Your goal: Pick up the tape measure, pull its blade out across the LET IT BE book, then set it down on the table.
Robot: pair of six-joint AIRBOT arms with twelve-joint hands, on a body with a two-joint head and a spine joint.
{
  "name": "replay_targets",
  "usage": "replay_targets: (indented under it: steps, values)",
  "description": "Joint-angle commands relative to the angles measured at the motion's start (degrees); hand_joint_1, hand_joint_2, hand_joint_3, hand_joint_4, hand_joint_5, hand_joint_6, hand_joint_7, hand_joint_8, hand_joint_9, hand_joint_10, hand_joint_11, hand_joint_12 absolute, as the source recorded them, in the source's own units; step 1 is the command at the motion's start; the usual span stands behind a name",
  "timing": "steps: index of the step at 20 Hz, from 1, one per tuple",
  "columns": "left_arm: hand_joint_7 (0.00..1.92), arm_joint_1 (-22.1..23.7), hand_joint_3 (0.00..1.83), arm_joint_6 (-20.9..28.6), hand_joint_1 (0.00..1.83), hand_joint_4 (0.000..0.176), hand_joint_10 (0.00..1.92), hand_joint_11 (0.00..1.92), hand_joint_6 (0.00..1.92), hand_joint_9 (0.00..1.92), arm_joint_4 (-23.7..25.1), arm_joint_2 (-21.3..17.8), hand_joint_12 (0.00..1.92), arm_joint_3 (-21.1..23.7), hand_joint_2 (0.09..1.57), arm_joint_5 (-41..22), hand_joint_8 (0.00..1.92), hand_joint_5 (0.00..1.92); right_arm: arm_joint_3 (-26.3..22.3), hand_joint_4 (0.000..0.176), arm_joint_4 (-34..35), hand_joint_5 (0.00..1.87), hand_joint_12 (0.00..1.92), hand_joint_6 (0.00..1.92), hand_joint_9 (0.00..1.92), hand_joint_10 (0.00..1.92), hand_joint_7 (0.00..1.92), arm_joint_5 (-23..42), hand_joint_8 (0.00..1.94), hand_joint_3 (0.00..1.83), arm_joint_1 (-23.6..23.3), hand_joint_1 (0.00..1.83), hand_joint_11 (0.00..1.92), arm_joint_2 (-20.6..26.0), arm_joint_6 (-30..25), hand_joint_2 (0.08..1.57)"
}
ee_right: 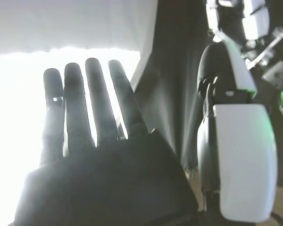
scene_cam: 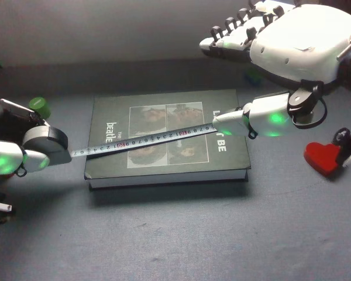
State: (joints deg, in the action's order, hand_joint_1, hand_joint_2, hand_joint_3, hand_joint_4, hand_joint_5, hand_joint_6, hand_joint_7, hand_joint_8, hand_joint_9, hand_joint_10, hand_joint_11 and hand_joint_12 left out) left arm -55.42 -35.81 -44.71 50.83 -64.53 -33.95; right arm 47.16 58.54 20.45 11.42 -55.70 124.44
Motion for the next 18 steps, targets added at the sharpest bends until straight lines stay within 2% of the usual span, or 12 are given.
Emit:
replay_targets:
  steps: [1,5,13,18]
  values:
    - [1.06,0.35,0.0,0.7,1.38,0.0,1.17,0.89,0.82,1.01,0.88,-0.04,1.06,-0.76,1.09,-6.56,0.79,0.97,-0.22,0.0,-2.41,0.23,0.75,0.01,0.23,0.0,0.28,5.36,0.0,0.0,-0.48,0.29,0.0,0.35,-0.36,1.06]
    - [1.06,0.6,0.0,2.18,1.38,0.0,1.18,0.88,0.82,1.0,3.66,1.29,1.06,-2.77,1.08,-6.55,0.78,0.98,-1.34,0.0,-5.09,0.23,0.75,0.0,0.23,0.0,0.28,8.01,0.0,0.0,0.8,0.29,0.0,0.35,-0.38,1.06]
    - [1.06,1.0,0.0,2.92,1.38,0.0,1.17,0.89,0.81,1.0,4.68,2.52,1.07,-4.86,1.08,-6.45,0.79,0.98,-2.12,0.0,-7.17,0.25,0.77,0.01,0.24,0.0,0.29,12.19,0.0,0.0,2.24,0.31,0.0,-0.06,-0.36,1.05]
    - [1.06,0.98,0.0,2.98,1.38,0.0,1.16,0.89,0.81,1.01,5.04,2.65,1.06,-5.12,1.08,-6.0,0.78,0.98,-2.18,0.0,-7.47,0.25,0.79,0.0,0.25,0.0,0.3,17.16,0.0,0.0,2.88,0.32,0.0,-0.44,0.64,1.05]
